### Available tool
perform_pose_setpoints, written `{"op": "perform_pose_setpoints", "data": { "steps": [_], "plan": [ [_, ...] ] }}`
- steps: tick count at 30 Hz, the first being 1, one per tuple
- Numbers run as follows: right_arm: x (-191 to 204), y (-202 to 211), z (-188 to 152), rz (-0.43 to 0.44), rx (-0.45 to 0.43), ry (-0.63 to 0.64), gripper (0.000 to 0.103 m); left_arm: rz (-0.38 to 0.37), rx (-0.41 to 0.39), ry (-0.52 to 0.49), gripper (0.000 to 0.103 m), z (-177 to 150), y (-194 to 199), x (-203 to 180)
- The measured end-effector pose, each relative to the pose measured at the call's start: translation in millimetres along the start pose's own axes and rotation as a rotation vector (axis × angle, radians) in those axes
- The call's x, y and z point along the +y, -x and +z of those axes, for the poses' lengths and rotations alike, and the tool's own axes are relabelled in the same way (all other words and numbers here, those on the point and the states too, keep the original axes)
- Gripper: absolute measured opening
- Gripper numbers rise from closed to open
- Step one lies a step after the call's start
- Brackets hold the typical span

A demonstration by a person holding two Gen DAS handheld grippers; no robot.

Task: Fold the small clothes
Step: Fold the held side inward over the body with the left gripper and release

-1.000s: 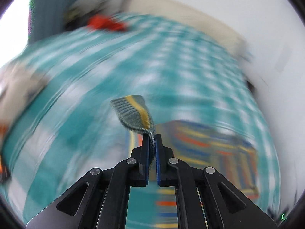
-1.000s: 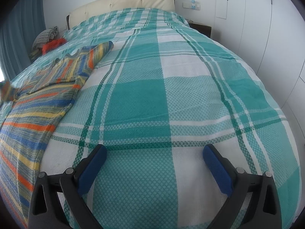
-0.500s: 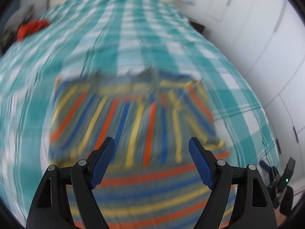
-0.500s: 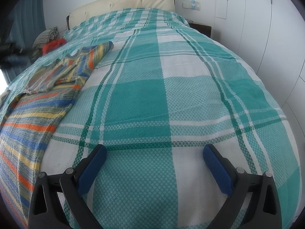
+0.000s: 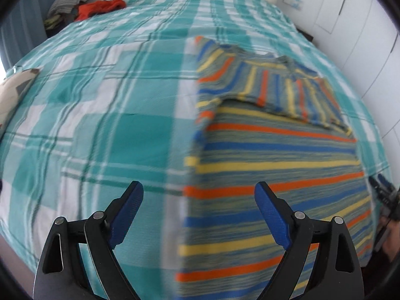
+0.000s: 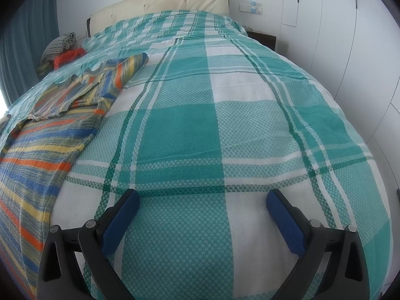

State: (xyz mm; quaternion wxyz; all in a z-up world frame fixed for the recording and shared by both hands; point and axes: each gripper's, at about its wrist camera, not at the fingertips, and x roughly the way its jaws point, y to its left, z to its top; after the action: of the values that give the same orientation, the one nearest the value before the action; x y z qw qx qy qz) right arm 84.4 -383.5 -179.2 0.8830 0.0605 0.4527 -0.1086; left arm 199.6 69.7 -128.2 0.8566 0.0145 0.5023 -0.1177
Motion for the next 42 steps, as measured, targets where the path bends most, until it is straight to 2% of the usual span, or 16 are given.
{"op": "perform_pose_setpoints", "data": {
  "steps": [6, 13, 16, 19, 20, 21, 22, 23, 25, 28, 31, 33, 36, 40, 42],
  "plan": [
    [0.3, 0.0, -0.2, -0.001, 0.000, 0.000, 0.101, 0.034, -0.009, -0.065, 0.092, 10.4, -7.9, 6.3],
    [0.6, -0.5, 0.1, 0.000, -0.001, -0.001, 0.101, 0.045, 0.054, -0.174, 0.092, 52.1, -56.5, -10.9],
    [0.8, -0.5, 0.2, 0.001, 0.000, -0.003, 0.101, 0.114, 0.041, -0.270, 0.092, 66.6, -74.4, -29.8],
    [0.8, -0.3, -0.2, 0.003, 0.000, -0.004, 0.101, 0.215, -0.053, -0.342, 0.092, 79.2, -80.9, -49.2],
    [0.9, -0.3, -0.3, 0.003, 0.000, -0.004, 0.101, 0.262, -0.095, -0.357, 0.083, 82.2, -81.7, -53.3],
    [0.6, -0.2, -0.4, 0.003, -0.001, -0.004, 0.101, 0.320, -0.127, -0.368, 0.061, 83.5, -83.5, -54.3],
    [0.8, -0.3, -0.3, 0.002, 0.000, -0.004, 0.101, 0.351, -0.134, -0.363, 0.051, 84.1, -86.1, -50.9],
    [0.8, -0.4, -0.3, 0.002, 0.000, -0.004, 0.101, 0.340, -0.127, -0.334, 0.044, 84.8, -87.4, -43.4],
    [0.6, -0.3, -0.4, 0.002, -0.001, -0.005, 0.101, 0.331, -0.132, -0.252, 0.045, 78.8, -85.0, -18.7],
    [0.6, -0.3, -0.4, 0.003, -0.001, -0.005, 0.101, 0.306, -0.119, -0.204, 0.054, 64.6, -80.6, 7.7],
    [0.6, -0.3, -0.4, 0.002, -0.001, -0.005, 0.102, 0.274, -0.088, -0.200, 0.068, 59.4, -71.8, 13.7],
    [0.5, -0.2, -0.4, 0.002, -0.001, -0.005, 0.102, 0.250, -0.082, -0.226, 0.088, 53.2, -59.9, 13.5],
    [-0.3, -0.7, -0.3, 0.009, 0.000, -0.009, 0.102, 0.172, -0.118, -0.237, 0.091, 45.9, -35.9, 17.6],
    [0.7, -1.0, -0.7, 0.006, 0.001, -0.008, 0.102, 0.006, -0.159, -0.102, 0.091, 81.2, -20.1, 31.1],
    [1.0, -1.2, -1.0, 0.003, 0.001, -0.006, 0.102, -0.059, -0.128, -0.052, 0.091, 111.5, -35.1, 28.1]
  ]
}}
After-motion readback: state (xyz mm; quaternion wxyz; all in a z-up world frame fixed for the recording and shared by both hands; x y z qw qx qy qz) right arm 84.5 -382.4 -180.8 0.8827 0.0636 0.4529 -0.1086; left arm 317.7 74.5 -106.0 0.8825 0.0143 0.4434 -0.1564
